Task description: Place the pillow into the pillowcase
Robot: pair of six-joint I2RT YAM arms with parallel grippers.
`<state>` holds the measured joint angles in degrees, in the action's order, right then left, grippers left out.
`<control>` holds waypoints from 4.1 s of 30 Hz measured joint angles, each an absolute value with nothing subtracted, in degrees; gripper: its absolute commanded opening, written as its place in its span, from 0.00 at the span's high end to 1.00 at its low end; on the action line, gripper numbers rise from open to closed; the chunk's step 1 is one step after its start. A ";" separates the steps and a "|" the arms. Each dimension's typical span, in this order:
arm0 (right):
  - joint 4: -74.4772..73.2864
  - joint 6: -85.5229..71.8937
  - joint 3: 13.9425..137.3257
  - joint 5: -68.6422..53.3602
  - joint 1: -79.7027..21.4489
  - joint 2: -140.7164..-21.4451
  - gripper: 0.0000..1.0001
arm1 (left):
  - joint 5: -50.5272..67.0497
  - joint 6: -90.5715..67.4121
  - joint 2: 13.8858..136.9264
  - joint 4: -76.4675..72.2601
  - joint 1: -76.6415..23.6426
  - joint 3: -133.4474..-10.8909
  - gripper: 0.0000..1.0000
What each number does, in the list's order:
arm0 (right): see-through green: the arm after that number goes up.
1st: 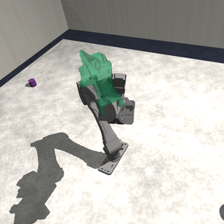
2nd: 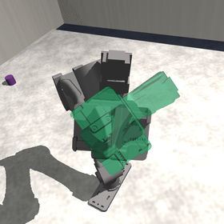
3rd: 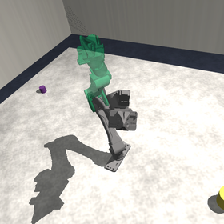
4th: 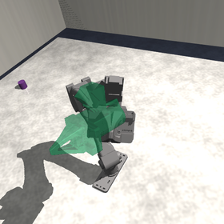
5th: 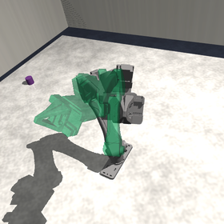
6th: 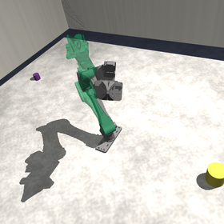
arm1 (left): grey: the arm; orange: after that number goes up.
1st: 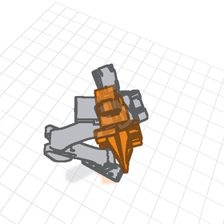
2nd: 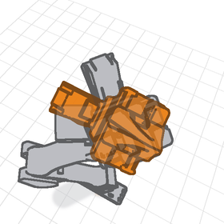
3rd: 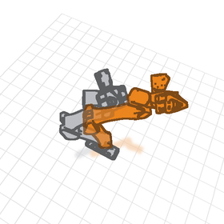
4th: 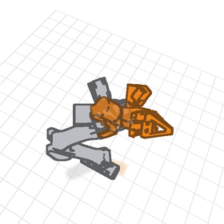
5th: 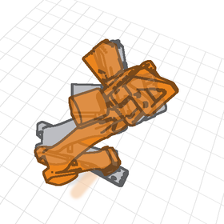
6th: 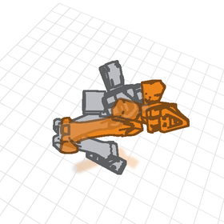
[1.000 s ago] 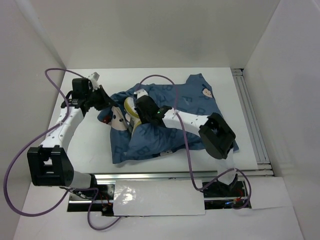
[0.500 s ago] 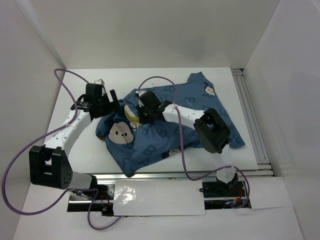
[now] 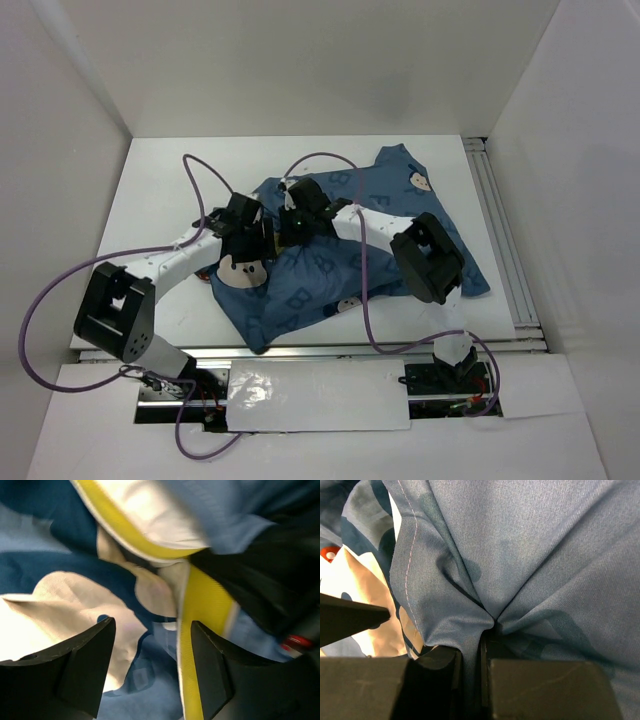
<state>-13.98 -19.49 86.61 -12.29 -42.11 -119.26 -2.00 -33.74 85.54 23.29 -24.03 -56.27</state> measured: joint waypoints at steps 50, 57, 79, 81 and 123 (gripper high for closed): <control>-4.67 -2.20 67.79 -3.31 -43.77 -102.65 1.00 | -4.54 -33.34 78.85 32.71 -17.41 -79.20 1.00; -14.55 -12.19 87.70 11.75 -43.31 -116.51 1.00 | -7.03 -31.27 69.14 28.32 -24.77 -74.00 0.92; -18.28 -17.32 86.26 -6.48 -36.18 -100.18 0.00 | -11.18 -37.60 72.20 29.71 -22.52 -56.58 0.00; -18.26 -16.80 86.17 -8.95 -35.48 -96.57 0.00 | -9.45 -37.01 70.06 28.16 -22.52 -53.08 0.00; -23.46 -17.74 92.92 6.98 -13.15 -111.22 0.00 | 0.40 -36.88 76.38 26.35 -14.87 -60.03 0.00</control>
